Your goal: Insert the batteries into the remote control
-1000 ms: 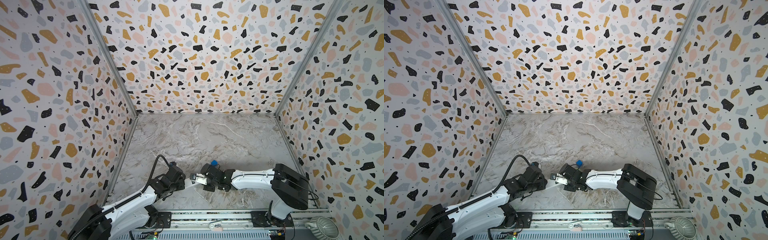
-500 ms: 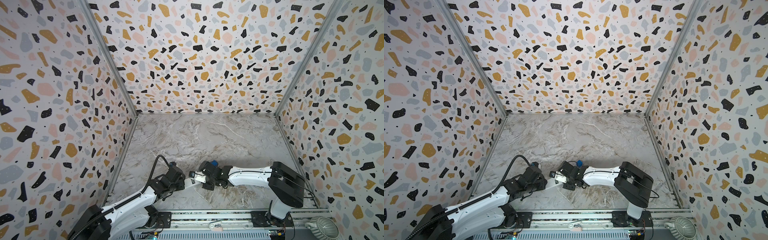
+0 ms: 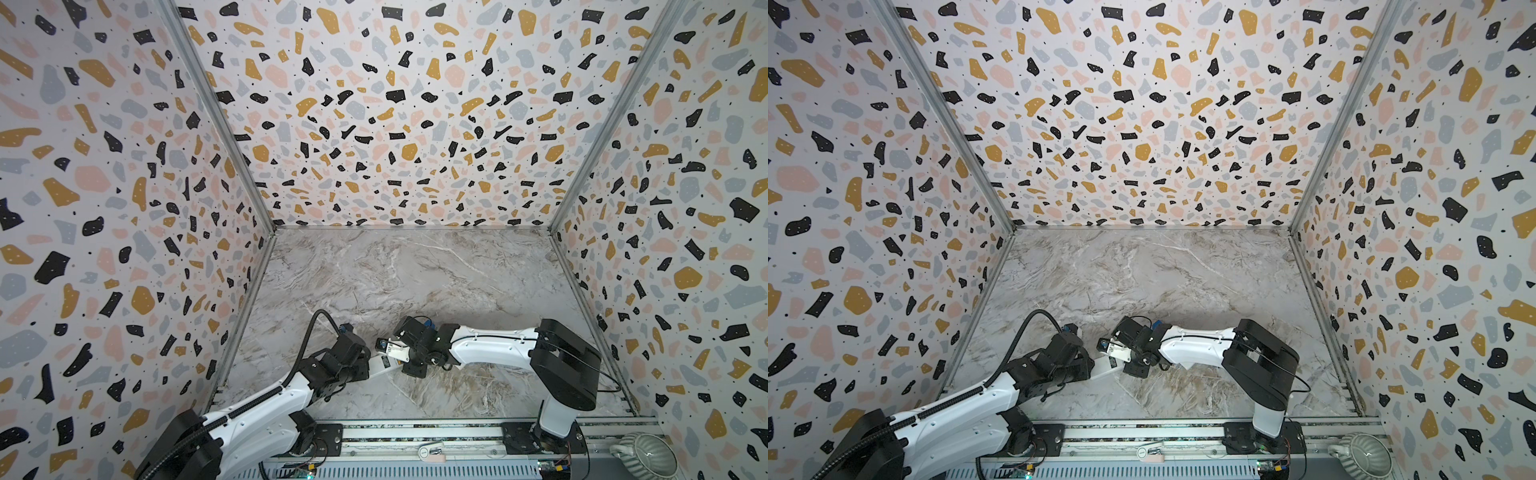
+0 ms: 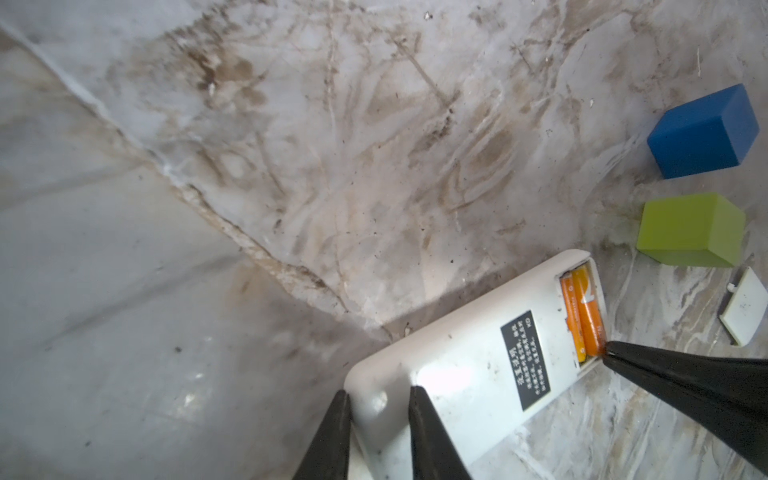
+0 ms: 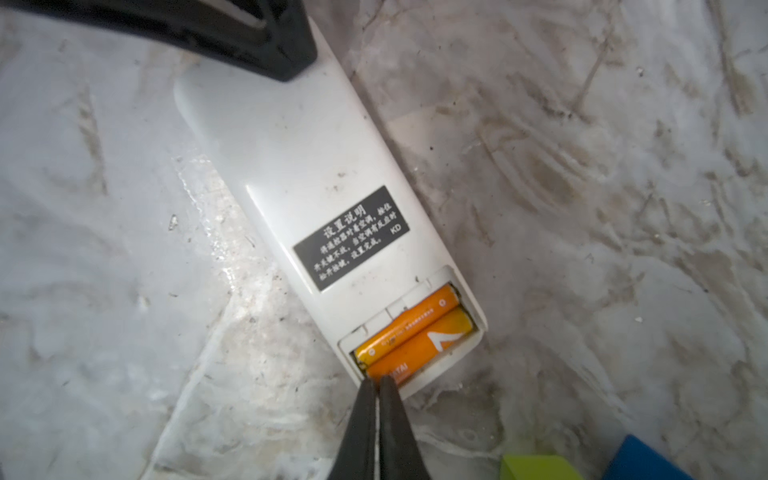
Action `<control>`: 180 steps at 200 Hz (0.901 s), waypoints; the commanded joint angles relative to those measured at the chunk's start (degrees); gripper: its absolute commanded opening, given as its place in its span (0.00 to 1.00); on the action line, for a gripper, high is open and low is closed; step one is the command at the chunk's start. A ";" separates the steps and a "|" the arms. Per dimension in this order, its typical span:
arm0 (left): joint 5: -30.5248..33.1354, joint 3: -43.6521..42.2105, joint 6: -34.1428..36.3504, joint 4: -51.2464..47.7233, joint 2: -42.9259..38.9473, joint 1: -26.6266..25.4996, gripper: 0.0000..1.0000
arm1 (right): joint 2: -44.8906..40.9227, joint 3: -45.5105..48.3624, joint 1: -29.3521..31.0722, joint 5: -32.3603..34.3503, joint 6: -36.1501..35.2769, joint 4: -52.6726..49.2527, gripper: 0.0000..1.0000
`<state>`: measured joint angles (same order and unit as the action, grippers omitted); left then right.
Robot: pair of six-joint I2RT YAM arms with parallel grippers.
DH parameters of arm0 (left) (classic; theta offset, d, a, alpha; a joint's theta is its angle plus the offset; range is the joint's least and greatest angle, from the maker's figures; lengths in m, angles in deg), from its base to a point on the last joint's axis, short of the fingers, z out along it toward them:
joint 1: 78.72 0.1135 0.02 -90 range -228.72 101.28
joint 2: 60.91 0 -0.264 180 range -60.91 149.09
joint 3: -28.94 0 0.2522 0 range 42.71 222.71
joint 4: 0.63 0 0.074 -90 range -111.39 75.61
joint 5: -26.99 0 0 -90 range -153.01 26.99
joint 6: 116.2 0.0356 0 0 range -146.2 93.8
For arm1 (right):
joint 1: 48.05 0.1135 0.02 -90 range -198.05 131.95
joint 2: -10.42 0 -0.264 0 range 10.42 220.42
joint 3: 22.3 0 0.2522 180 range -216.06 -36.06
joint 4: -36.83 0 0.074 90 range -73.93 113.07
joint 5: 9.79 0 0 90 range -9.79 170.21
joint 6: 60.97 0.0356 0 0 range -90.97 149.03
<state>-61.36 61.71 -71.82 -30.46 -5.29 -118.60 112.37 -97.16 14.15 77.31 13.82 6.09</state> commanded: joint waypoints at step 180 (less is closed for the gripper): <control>-2.27 -2.66 1.49 1.76 1.07 -0.38 0.25 | -3.99 -0.55 -2.26 -2.24 3.58 3.36 0.09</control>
<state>-60.98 61.16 -71.21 -28.93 -5.40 -118.60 111.93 -97.66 12.66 73.22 16.38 8.02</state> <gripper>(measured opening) 0.249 0.089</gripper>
